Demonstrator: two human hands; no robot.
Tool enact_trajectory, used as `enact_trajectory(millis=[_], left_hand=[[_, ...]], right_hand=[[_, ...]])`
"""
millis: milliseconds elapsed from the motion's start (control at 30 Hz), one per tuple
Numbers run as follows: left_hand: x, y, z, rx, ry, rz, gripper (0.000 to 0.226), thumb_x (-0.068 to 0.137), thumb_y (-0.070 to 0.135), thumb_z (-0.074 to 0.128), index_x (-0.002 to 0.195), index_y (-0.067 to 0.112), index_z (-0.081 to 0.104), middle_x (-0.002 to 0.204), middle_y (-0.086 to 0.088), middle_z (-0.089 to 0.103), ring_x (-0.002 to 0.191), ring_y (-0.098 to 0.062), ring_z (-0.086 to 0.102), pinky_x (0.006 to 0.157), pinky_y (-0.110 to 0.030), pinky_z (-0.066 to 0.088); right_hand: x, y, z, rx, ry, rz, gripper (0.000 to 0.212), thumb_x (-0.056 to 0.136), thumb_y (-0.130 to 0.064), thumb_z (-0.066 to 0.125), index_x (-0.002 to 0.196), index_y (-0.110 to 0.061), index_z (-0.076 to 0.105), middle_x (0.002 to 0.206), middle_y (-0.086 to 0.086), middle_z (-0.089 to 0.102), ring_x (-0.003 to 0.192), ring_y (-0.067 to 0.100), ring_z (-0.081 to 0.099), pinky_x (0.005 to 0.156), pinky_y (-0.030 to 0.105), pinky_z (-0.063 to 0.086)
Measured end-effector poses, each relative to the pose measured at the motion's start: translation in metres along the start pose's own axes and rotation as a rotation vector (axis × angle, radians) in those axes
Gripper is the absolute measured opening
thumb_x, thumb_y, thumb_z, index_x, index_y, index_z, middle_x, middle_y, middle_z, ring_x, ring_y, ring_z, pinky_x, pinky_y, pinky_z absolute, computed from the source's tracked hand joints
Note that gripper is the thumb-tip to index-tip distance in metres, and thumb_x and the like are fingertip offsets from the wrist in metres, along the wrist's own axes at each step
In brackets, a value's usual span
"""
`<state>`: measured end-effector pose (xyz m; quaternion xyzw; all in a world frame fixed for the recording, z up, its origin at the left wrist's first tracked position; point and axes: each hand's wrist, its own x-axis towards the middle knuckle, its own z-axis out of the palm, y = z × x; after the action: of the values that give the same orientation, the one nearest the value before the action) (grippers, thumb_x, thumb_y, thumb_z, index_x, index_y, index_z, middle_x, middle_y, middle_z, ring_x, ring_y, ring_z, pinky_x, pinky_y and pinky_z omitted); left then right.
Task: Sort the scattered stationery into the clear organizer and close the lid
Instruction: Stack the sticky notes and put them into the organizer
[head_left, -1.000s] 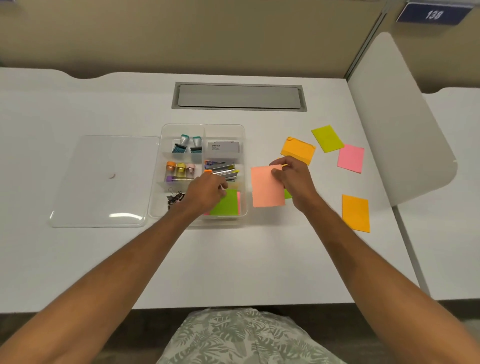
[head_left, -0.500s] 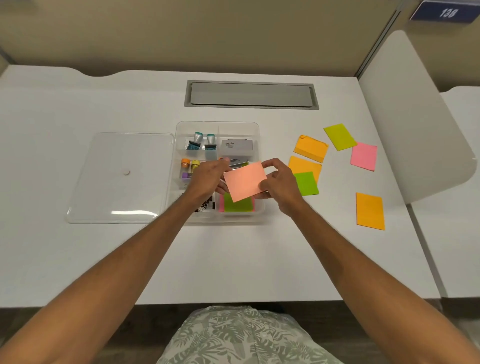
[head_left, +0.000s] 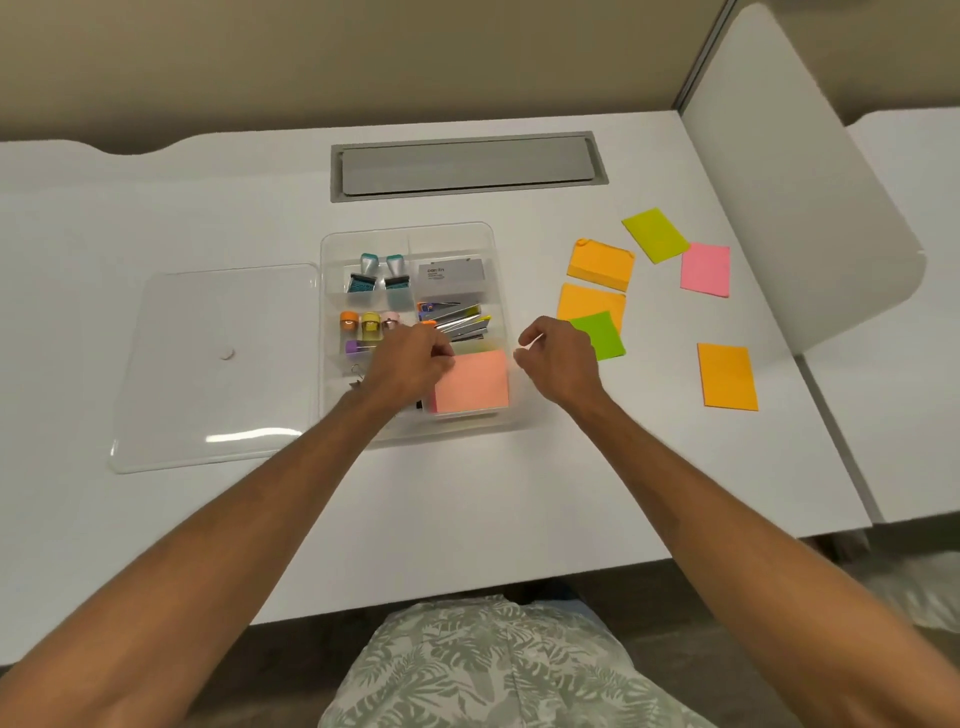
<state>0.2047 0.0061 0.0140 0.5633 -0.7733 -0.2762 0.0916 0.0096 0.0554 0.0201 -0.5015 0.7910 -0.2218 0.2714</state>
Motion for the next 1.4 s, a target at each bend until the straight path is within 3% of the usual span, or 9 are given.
enact_trajectory(millis=[100, 267, 433, 567, 800, 967, 1233, 1400], left_hand=[[0.004, 0.0, 0.001, 0.156, -0.022, 0.063, 0.018, 0.087, 0.019, 0.068, 0.101, 0.011, 0.076, 0.096, -0.008, 0.075, 0.087, -0.02, 0.065, 0.079, -0.039, 0.056], [0.009, 0.008, 0.005, 0.358, 0.037, 0.133, 0.031, 0.085, 0.036, 0.07, 0.106, 0.014, 0.074, 0.105, -0.01, 0.071, 0.1, -0.027, 0.06, 0.084, -0.04, 0.05], [0.009, 0.034, 0.017, 0.27, 0.15, 0.154, 0.019, 0.087, 0.023, 0.063, 0.099, 0.013, 0.073, 0.099, -0.009, 0.068, 0.096, -0.028, 0.06, 0.08, -0.04, 0.047], [0.024, 0.081, 0.038, 0.21, 0.131, 0.203, 0.018, 0.088, 0.018, 0.06, 0.097, 0.009, 0.072, 0.097, -0.01, 0.065, 0.095, -0.03, 0.059, 0.081, -0.041, 0.045], [0.061, 0.15, 0.092, 0.205, -0.057, 0.188, 0.036, 0.089, 0.03, 0.063, 0.122, 0.015, 0.061, 0.123, -0.009, 0.057, 0.114, -0.029, 0.051, 0.093, -0.041, 0.039], [0.082, 0.171, 0.118, 0.295, -0.174, 0.107, 0.064, 0.083, 0.038, 0.07, 0.136, 0.011, 0.045, 0.136, -0.011, 0.048, 0.12, -0.033, 0.047, 0.094, -0.044, 0.039], [0.096, 0.187, 0.137, 0.535, -0.138, 0.042, 0.064, 0.078, 0.04, 0.072, 0.128, 0.01, 0.046, 0.126, -0.012, 0.05, 0.116, -0.032, 0.045, 0.09, -0.044, 0.038], [0.101, 0.191, 0.136, 0.54, -0.112, 0.031, 0.07, 0.07, 0.037, 0.078, 0.126, 0.009, 0.047, 0.126, -0.014, 0.044, 0.115, -0.034, 0.041, 0.089, -0.043, 0.038]], right_hand=[[-0.001, 0.006, -0.007, 0.028, 0.017, 0.025, 0.013, 0.08, -0.018, 0.068, 0.093, -0.018, 0.07, 0.079, -0.002, 0.066, 0.088, 0.022, 0.064, 0.076, 0.033, 0.052], [0.002, 0.025, -0.021, 0.032, 0.008, 0.02, 0.014, 0.082, -0.015, 0.066, 0.096, -0.014, 0.07, 0.087, 0.002, 0.069, 0.089, 0.021, 0.064, 0.076, 0.032, 0.049], [0.015, 0.06, -0.044, -0.041, -0.013, -0.02, 0.018, 0.084, -0.017, 0.065, 0.102, -0.014, 0.068, 0.1, 0.006, 0.068, 0.094, 0.025, 0.062, 0.079, 0.035, 0.049], [0.03, 0.108, -0.078, -0.237, -0.052, -0.056, 0.034, 0.084, -0.019, 0.068, 0.117, -0.015, 0.06, 0.118, 0.012, 0.055, 0.11, 0.029, 0.053, 0.079, 0.036, 0.046], [0.051, 0.184, -0.146, -0.62, -0.196, -0.04, 0.073, 0.071, -0.009, 0.066, 0.139, -0.02, 0.04, 0.138, 0.01, 0.036, 0.127, 0.03, 0.036, 0.092, 0.044, 0.04], [0.063, 0.215, -0.17, -0.791, -0.289, -0.074, 0.08, 0.068, -0.014, 0.068, 0.14, -0.02, 0.035, 0.131, 0.009, 0.039, 0.12, 0.031, 0.041, 0.087, 0.046, 0.041], [0.084, 0.232, -0.178, -0.831, -0.346, -0.165, 0.103, 0.052, -0.046, 0.09, 0.134, -0.015, 0.035, 0.128, 0.01, 0.04, 0.12, 0.032, 0.038, 0.092, 0.051, 0.04], [0.093, 0.238, -0.181, -0.796, -0.345, -0.231, 0.091, 0.056, -0.049, 0.087, 0.127, -0.018, 0.041, 0.124, 0.006, 0.044, 0.118, 0.029, 0.042, 0.092, 0.05, 0.037]])
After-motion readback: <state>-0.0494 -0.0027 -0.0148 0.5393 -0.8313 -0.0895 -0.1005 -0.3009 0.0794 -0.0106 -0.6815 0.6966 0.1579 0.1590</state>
